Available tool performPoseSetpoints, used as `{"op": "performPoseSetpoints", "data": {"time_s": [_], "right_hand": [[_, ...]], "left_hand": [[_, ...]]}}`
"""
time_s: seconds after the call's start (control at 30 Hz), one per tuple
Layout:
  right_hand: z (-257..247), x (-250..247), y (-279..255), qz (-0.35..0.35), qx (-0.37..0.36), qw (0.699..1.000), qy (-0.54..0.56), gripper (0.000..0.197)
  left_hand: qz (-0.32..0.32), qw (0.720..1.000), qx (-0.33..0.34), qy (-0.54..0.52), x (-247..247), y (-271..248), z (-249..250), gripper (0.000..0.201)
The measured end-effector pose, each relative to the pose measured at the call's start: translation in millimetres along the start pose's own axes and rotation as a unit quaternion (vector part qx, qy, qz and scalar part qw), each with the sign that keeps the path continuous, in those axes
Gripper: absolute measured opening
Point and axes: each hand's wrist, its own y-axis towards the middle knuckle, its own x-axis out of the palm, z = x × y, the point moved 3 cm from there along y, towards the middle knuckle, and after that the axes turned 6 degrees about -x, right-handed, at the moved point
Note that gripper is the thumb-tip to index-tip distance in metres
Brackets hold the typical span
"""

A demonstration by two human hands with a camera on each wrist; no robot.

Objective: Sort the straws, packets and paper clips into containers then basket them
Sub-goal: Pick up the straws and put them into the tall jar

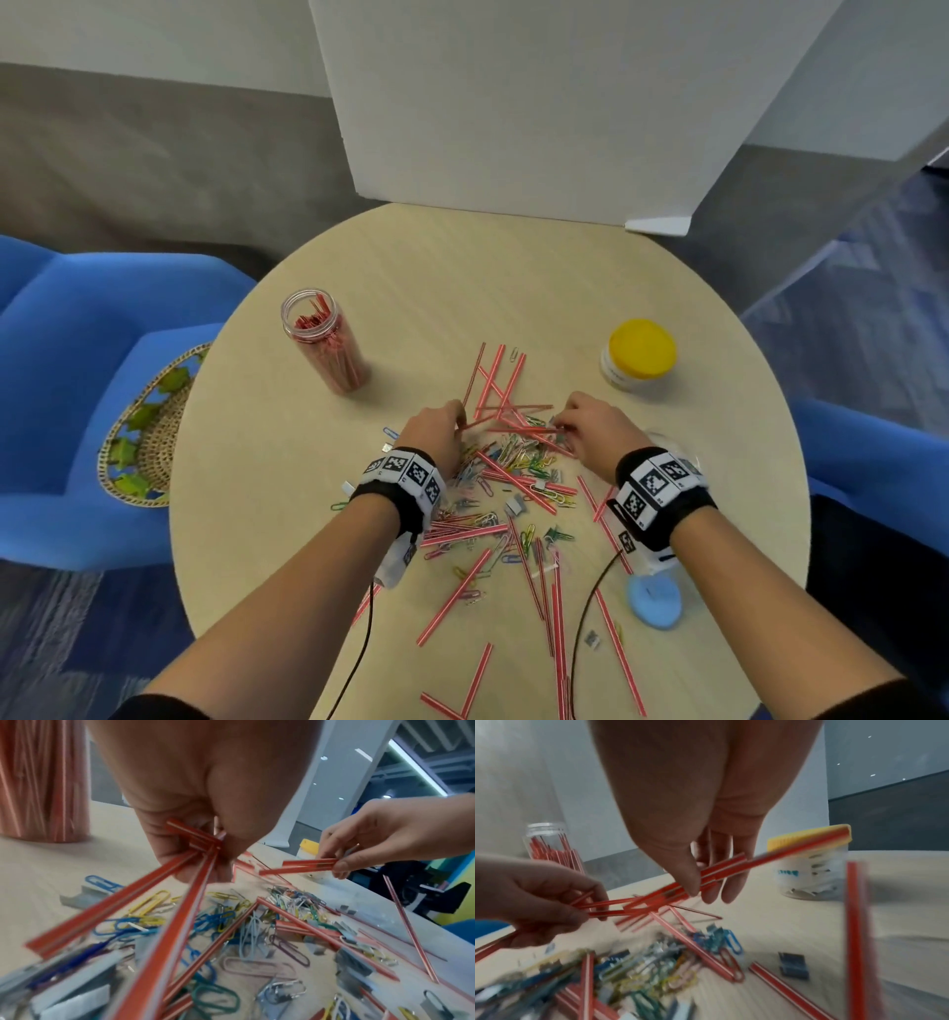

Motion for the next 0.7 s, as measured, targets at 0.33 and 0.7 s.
{"op": "performPoseSetpoints", "data": {"time_s": [0.33,0.7], "right_hand": [[-18,-17,-9,-0.069,0.091,0.993,-0.041,0.028],[-39,21,-12,-0.173,0.153,0.970,-0.073,0.026]], "left_hand": [[0.032,0.999,-0.010,-0.039,-8,-2,-12,0.033],[-0.058,0.993,-0.035,-0.094,2,-30,-45,0.037]]}}
